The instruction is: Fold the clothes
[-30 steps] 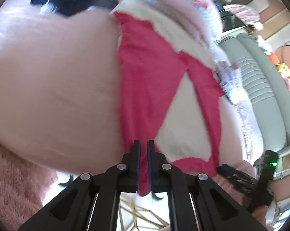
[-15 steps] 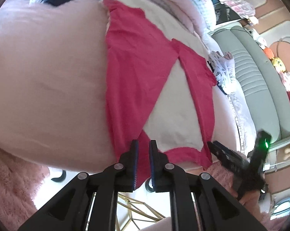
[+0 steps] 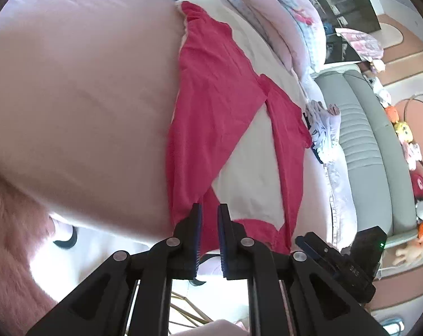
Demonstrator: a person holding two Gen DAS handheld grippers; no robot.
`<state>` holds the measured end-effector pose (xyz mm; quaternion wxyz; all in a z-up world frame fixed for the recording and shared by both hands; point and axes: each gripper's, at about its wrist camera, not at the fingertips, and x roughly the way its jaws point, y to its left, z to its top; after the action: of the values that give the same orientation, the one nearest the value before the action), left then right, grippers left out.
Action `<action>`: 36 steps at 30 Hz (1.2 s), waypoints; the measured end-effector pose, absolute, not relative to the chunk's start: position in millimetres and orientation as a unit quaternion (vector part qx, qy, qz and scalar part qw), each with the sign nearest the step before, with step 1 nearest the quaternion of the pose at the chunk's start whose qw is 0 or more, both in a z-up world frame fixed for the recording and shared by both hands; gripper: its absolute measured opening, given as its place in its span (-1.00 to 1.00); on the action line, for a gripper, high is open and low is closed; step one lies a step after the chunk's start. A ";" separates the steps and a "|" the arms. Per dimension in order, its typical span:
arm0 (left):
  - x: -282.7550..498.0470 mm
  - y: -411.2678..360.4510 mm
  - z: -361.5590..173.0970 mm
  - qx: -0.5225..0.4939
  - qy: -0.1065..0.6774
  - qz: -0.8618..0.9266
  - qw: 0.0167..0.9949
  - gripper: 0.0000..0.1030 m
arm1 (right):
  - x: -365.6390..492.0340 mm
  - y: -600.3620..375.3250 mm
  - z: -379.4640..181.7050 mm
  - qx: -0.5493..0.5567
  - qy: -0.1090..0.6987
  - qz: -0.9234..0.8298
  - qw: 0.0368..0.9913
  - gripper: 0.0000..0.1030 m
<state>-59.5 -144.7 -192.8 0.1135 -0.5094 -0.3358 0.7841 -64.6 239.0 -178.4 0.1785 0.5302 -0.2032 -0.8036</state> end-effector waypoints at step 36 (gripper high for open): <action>-60.2 -140.3 -197.7 -0.500 -0.318 0.798 0.106 -0.32 | -77.2 204.8 -192.4 0.535 -0.149 -0.808 0.200 -0.34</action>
<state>-60.2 -140.3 -197.7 0.1057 -0.5004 -0.3178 0.7984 -77.2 204.8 -192.4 0.1997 0.5346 -0.1485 -0.8076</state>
